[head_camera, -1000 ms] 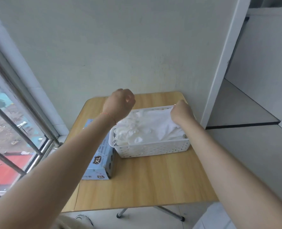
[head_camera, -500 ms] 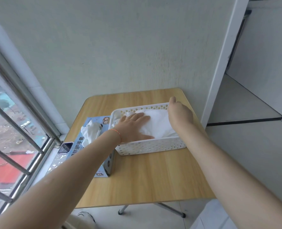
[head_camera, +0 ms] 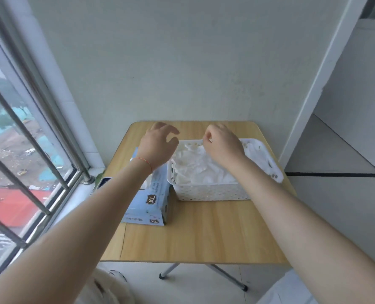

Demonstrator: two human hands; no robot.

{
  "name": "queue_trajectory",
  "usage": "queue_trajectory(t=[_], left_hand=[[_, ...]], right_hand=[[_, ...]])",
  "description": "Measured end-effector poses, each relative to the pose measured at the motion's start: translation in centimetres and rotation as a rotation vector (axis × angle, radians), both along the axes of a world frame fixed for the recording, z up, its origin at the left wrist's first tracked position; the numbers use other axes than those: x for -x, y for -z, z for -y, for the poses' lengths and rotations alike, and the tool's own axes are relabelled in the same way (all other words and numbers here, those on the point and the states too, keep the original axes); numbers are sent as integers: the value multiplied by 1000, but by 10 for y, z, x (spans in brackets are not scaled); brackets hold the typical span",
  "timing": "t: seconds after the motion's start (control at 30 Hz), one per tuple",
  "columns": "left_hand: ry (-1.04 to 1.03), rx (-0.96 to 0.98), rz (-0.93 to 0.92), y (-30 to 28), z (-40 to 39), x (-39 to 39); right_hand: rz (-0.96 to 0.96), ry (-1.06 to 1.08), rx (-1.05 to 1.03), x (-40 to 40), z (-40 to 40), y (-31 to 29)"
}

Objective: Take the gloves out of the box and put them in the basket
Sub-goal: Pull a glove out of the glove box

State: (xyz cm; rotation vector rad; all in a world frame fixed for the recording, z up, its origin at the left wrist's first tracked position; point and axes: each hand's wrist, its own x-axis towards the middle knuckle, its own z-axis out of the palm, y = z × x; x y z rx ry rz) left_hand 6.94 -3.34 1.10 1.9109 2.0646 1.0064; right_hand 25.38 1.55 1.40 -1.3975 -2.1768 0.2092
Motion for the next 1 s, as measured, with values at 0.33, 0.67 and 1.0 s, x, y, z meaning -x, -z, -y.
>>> queue_trajectory(t=[0.33, 0.67, 1.0], left_hand=[[-114, 300, 36, 33, 56, 92], [-170, -67, 88, 23, 60, 94], [-6, 56, 237, 16, 61, 91]], right_hand=[[212, -262, 285, 125, 46, 6], [82, -261, 268, 124, 45, -1], [-243, -260, 243, 117, 46, -7]])
